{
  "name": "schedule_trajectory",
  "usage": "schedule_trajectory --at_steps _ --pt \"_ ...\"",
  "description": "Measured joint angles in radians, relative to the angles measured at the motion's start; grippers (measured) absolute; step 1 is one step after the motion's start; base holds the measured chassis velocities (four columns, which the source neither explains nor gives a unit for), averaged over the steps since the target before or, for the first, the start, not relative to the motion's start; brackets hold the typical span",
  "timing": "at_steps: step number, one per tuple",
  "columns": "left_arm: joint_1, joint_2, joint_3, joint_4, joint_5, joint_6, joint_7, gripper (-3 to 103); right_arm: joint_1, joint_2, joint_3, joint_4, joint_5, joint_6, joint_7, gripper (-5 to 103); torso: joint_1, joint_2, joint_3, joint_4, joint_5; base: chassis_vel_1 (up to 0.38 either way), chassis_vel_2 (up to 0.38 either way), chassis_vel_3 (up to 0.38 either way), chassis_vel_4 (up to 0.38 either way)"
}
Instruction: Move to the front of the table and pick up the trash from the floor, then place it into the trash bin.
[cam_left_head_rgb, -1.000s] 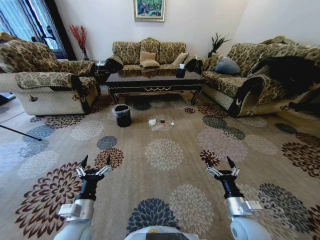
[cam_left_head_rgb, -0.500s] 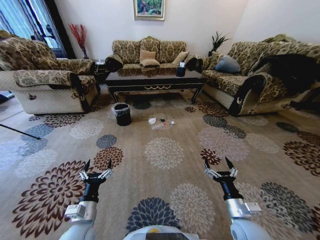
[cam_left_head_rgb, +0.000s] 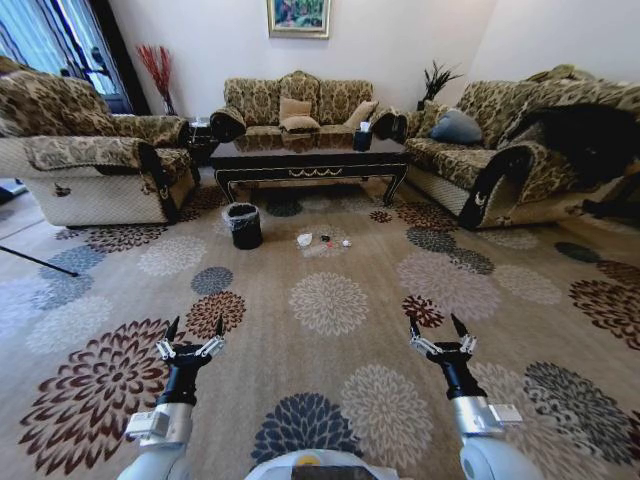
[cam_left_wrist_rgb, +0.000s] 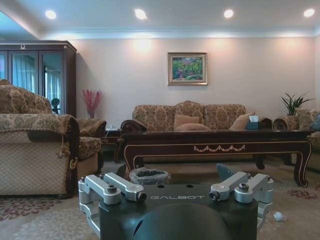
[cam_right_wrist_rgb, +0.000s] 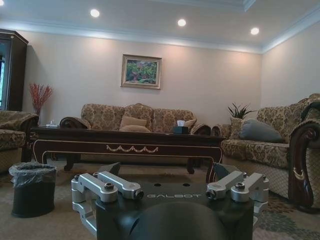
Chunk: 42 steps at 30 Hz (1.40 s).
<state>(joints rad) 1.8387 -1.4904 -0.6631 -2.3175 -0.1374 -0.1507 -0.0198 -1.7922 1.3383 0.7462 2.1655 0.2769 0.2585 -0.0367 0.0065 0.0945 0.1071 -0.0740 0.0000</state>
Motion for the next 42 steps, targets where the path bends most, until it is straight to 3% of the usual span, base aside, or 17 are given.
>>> schedule_trajectory --at_steps 9,13,14,16,18,42 --pt "-0.01 0.004 0.002 0.018 -0.002 -0.005 0.001 100 0.01 -0.003 -0.001 -0.014 0.012 0.005 0.001 100 -0.005 -0.033 -0.028 0.0001 0.0 0.0 0.0 0.0 0.0" --pt "-0.018 0.007 0.004 0.027 -0.014 -0.021 0.0 100 0.012 -0.001 -0.004 -0.026 0.063 0.048 -0.017 100 -0.005 -0.043 -0.037 0.0 -0.0001 0.0 0.0 0.0 0.0" --pt "-0.026 0.007 0.0 0.038 -0.006 -0.029 -0.004 100 0.021 0.002 -0.006 -0.041 0.089 0.101 -0.033 100 -0.005 -0.045 -0.04 0.0001 0.0 0.0 0.0 0.0 0.0" --pt "-0.037 0.006 -0.008 0.057 0.005 -0.037 -0.011 100 0.03 0.007 0.0 -0.05 0.094 0.136 -0.068 100 -0.005 -0.046 -0.041 0.0 0.0 0.0 0.0 0.0 0.0" --pt "-0.042 0.005 -0.01 0.065 0.006 -0.039 -0.015 100 0.033 0.008 0.001 -0.05 0.1 0.144 -0.079 100 -0.005 -0.046 -0.041 0.0 -0.0001 0.0 0.0 0.0 0.0" --pt "-0.033 -0.009 -0.029 0.011 0.04 -0.031 -0.029 100 0.026 0.01 0.003 -0.053 0.103 0.145 -0.103 100 -0.003 -0.039 -0.036 0.0 -0.0001 -0.013 0.012 0.01 -0.013"
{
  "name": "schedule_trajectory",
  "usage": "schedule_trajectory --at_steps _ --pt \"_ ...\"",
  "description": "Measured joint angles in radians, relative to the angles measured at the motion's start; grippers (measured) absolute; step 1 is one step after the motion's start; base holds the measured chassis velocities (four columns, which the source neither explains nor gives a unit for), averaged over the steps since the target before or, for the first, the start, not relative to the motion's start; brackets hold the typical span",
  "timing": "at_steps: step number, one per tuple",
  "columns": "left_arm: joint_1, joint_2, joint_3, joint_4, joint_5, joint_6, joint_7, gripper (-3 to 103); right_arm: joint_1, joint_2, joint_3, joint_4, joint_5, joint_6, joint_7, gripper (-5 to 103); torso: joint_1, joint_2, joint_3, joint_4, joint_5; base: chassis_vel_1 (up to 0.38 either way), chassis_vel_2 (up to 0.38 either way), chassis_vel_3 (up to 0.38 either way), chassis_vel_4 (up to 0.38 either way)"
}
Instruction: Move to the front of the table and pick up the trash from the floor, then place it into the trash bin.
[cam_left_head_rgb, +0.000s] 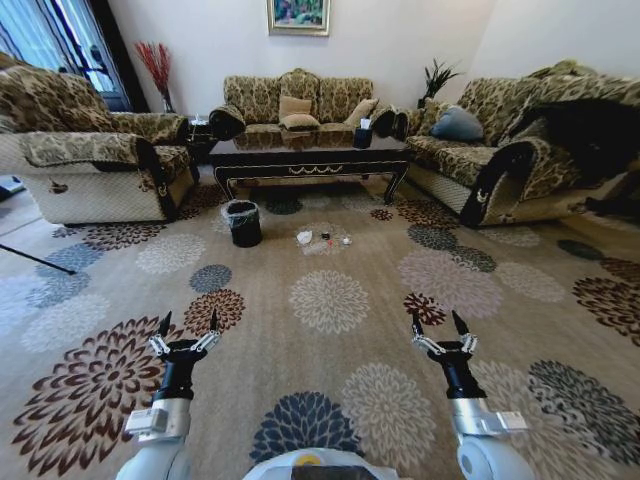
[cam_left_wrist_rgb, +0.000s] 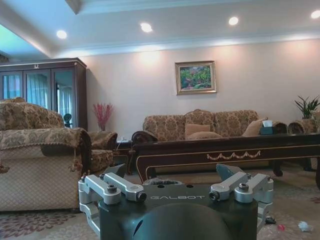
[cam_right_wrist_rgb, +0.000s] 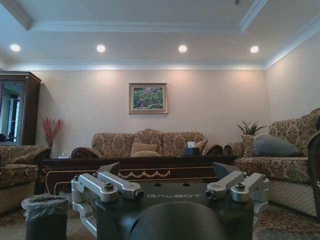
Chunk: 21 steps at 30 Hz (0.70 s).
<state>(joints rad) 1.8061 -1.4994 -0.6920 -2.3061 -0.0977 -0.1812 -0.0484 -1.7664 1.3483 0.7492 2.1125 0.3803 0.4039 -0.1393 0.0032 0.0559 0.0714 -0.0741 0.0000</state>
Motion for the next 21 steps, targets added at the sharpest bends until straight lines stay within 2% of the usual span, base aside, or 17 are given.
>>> schedule_trajectory --at_steps 9,21 --pt "-0.008 0.013 0.003 -0.024 -0.013 0.049 0.0 100 0.025 0.003 -0.004 -0.032 0.002 0.02 0.0 100 0.0 0.002 0.001 0.0002 0.0001 -0.172 0.191 0.163 -0.18" --pt "0.023 0.0 -0.012 -0.029 -0.02 0.031 -0.012 100 0.038 0.002 -0.019 -0.04 0.009 0.025 0.003 100 0.001 0.003 0.003 0.0003 0.0001 -0.323 0.297 0.327 -0.301"
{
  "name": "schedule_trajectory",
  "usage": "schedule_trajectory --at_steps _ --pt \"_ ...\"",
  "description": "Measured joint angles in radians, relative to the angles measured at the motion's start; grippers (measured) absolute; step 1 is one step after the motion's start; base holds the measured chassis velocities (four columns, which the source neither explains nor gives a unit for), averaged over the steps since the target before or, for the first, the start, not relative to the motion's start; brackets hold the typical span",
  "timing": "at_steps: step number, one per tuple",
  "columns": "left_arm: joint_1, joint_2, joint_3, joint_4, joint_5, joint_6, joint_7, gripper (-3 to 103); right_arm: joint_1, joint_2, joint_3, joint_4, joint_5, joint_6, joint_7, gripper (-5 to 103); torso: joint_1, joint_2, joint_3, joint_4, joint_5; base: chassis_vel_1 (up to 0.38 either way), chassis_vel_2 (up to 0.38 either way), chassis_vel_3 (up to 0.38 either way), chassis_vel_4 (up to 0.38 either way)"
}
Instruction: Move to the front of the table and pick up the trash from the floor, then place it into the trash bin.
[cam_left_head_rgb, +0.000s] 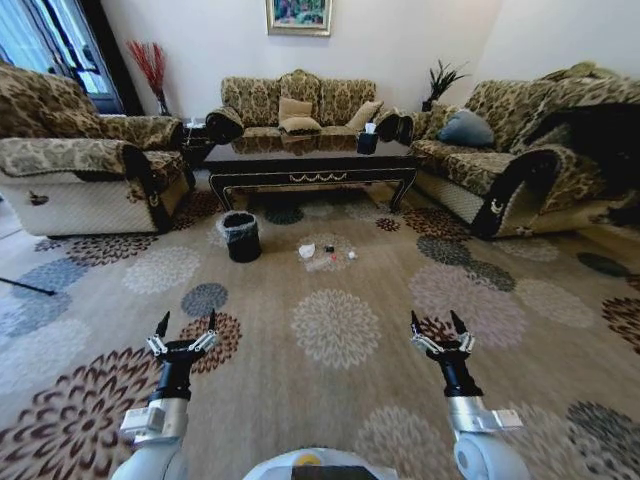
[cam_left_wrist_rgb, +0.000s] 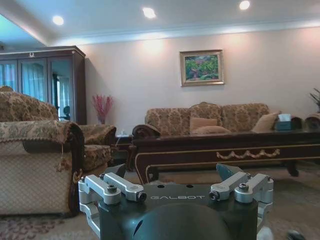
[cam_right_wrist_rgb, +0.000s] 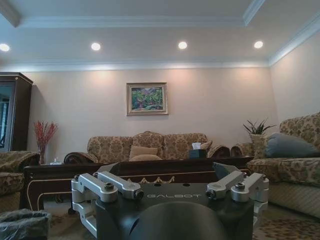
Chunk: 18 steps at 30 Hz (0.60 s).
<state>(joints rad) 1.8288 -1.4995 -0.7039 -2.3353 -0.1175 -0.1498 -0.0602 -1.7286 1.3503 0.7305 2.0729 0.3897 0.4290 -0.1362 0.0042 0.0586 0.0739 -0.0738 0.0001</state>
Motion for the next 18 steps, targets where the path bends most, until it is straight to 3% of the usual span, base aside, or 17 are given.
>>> schedule_trajectory --at_steps 8,15,18 --pt "0.011 -0.002 0.015 -0.029 -0.086 0.036 -0.013 100 0.002 0.002 -0.006 -0.009 -0.005 0.001 -0.001 100 0.0 0.0 0.0 -0.0003 -0.0001 -0.37 0.366 0.361 -0.367" --pt "0.005 0.002 0.011 -0.031 -0.091 0.043 -0.015 100 0.003 -0.002 0.005 0.0 0.011 0.002 0.003 100 0.0 0.001 0.0 -0.0003 -0.0008 -0.332 0.351 0.324 -0.344" --pt "0.009 0.002 0.011 -0.031 -0.089 0.041 -0.015 100 0.008 -0.003 0.01 0.0 0.019 0.002 0.008 100 0.0 0.001 0.0 0.0 0.0005 -0.368 0.347 0.363 -0.34"
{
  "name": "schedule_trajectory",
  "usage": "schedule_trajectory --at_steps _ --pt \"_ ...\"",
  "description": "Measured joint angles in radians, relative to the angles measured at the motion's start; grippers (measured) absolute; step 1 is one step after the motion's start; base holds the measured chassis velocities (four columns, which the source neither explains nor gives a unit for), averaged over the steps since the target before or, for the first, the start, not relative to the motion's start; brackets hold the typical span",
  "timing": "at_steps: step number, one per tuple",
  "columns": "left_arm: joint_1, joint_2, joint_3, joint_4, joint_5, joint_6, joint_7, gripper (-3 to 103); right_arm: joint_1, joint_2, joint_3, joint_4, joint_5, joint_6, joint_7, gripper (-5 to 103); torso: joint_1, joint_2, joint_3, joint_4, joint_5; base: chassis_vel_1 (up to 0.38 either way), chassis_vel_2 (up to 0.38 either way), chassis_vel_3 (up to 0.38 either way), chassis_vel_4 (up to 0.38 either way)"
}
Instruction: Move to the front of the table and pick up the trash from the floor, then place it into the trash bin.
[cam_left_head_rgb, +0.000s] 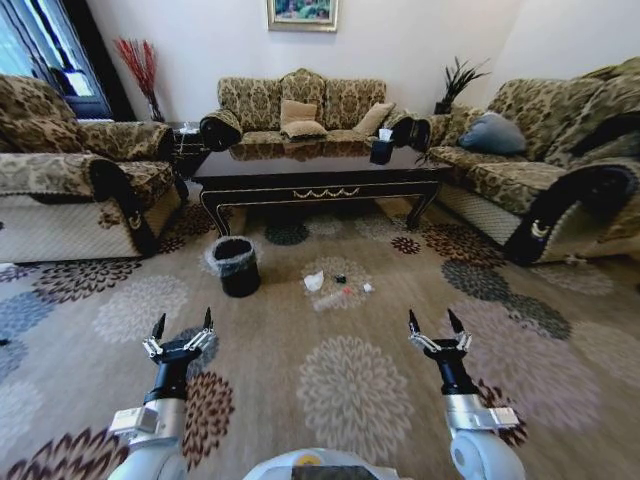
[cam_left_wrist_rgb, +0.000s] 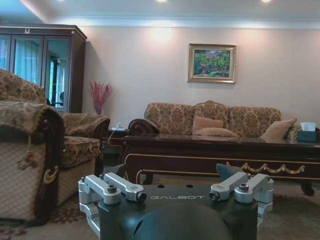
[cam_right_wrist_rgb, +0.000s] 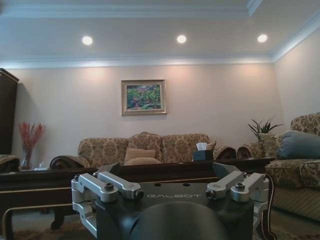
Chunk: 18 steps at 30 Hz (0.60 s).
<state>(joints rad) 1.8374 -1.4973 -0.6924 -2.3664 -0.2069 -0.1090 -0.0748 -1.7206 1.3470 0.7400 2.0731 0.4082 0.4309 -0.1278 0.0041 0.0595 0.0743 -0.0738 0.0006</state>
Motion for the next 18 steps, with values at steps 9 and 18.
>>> schedule_trajectory --at_steps 9,18 --pt "-0.002 0.012 -0.015 0.0 -0.003 -0.002 0.002 100 0.012 0.0 -0.001 -0.017 0.013 0.0 0.012 100 0.0 0.0 0.0 -0.0003 -0.0012 -0.362 0.347 0.366 -0.345" --pt "-0.019 0.014 -0.017 0.024 -0.017 0.002 0.004 100 0.046 -0.003 0.01 -0.054 0.015 0.015 0.018 100 0.0 0.0 0.001 0.0 0.0 -0.338 0.347 0.336 -0.345"
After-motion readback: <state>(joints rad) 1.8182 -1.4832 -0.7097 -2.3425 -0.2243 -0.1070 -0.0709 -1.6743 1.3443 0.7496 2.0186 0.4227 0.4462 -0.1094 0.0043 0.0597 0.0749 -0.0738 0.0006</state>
